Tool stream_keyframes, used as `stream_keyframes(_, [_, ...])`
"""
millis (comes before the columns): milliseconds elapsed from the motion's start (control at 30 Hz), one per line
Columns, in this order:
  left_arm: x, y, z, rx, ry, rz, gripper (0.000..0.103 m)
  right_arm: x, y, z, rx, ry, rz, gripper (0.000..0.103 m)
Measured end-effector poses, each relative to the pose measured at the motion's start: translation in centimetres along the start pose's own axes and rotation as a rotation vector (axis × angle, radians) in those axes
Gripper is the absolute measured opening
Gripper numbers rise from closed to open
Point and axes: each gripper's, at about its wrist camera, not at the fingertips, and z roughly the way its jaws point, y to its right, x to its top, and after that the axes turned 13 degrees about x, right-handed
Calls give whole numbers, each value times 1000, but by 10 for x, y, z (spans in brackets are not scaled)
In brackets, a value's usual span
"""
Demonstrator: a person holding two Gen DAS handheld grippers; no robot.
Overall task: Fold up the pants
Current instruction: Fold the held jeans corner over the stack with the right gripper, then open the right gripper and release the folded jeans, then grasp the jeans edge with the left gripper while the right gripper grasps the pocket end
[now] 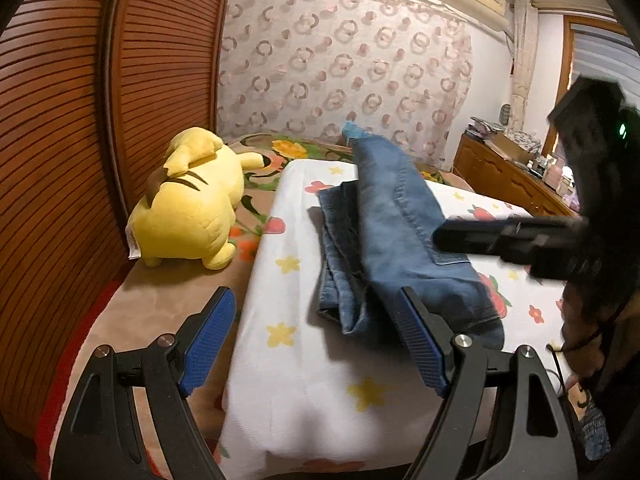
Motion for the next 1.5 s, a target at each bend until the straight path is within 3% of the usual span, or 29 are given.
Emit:
stream_keyframes(267, [16, 34, -4, -46, 21, 60, 82, 6, 24, -42, -160, 51, -20, 40])
stream_keyframes(433, [26, 50, -2, -68, 30, 85, 82, 7, 29, -52, -211, 60, -11, 40])
stream_keyframes(633, [26, 63, 8, -79, 1, 102, 82, 6, 12, -49, -228, 60, -9, 40])
stream_keyframes(933, [35, 74, 10, -91, 9, 135, 82, 9, 22, -53, -241, 47, 1, 42])
stream_keyframes(1067, [37, 74, 22, -83, -12, 133, 82, 14, 33, -50, -244, 30, 4, 47])
stream_keyframes(1367, [15, 61, 64, -42, -129, 121, 82, 40, 71, -21, -226, -20, 0, 52])
stream_keyframes(1500, [3, 49, 77, -72, -175, 80, 83, 55, 92, 6, -217, -61, -12, 53])
